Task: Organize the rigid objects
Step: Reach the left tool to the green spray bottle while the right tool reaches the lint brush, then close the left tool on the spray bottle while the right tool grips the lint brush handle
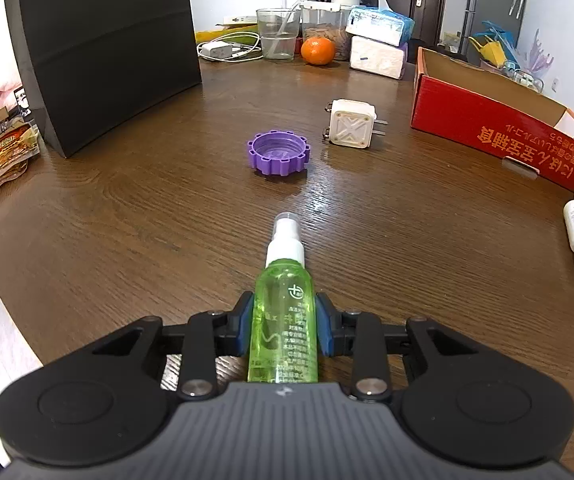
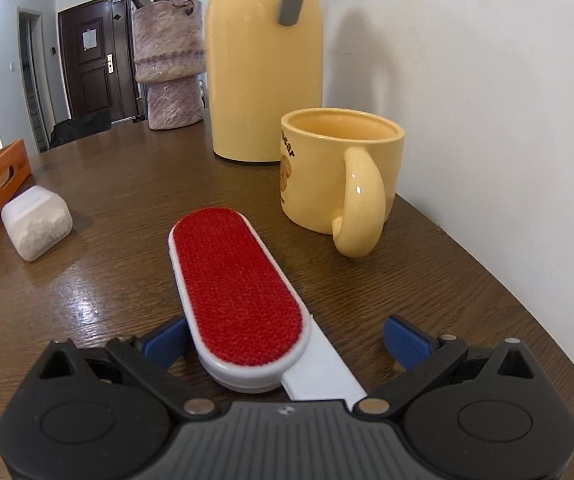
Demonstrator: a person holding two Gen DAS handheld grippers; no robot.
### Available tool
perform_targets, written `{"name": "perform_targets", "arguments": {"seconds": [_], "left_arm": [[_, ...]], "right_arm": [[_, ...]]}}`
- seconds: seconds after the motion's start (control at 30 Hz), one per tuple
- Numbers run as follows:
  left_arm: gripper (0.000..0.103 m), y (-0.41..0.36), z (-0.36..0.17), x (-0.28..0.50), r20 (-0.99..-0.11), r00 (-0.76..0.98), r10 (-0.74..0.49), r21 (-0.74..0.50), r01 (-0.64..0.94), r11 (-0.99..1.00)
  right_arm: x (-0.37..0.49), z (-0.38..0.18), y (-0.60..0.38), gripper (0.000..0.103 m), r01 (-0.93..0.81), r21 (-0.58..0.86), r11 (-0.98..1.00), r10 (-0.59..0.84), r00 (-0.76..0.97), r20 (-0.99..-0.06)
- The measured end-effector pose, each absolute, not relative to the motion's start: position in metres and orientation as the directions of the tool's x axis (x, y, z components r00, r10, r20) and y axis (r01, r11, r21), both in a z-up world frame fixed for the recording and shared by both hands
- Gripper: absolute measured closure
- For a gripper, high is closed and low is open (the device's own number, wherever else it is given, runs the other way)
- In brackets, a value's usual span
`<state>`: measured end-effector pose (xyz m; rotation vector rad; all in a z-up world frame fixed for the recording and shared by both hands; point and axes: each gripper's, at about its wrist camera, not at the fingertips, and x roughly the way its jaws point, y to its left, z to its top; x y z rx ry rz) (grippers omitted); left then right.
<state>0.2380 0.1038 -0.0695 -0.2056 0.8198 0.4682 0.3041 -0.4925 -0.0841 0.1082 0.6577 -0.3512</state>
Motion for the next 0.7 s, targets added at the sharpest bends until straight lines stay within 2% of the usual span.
{"name": "perform_targets", "arguments": {"seconds": [0.3, 0.37, 0.43, 0.53, 0.57, 0.7], "left_arm": [[0.071, 0.106, -0.070, 0.236, -0.738, 0.599, 0.310, -0.004, -0.463, 0.886], [0.070, 0.106, -0.070, 0.235, -0.739, 0.599, 0.308, -0.003, -0.460, 0.888], [0.070, 0.107, -0.069, 0.235, -0.740, 0.599, 0.307, -0.002, -0.458, 0.889], [0.060, 0.107, -0.070, 0.233, -0.740, 0.599, 0.307, -0.001, -0.457, 0.889], [0.054, 0.108, -0.070, 0.232, -0.741, 0.597, 0.307, -0.002, -0.459, 0.888], [0.052, 0.108, -0.070, 0.229, -0.744, 0.594, 0.307, 0.002, -0.457, 0.890]], "right_arm": [[0.306, -0.084, -0.490, 0.002, 0.334, -0.009, 0.942, -0.268, 0.738, -0.619], [0.303, -0.082, -0.487, 0.013, 0.310, -0.010, 0.951, -0.250, 0.746, -0.617], [0.300, -0.080, -0.483, 0.033, 0.287, -0.011, 0.958, -0.233, 0.755, -0.613], [0.298, -0.078, -0.476, 0.048, 0.262, -0.015, 0.965, -0.217, 0.764, -0.608], [0.298, -0.078, -0.474, 0.048, 0.262, -0.022, 0.965, -0.222, 0.764, -0.605], [0.295, -0.079, -0.469, 0.048, 0.267, -0.015, 0.964, -0.223, 0.770, -0.597]]}}
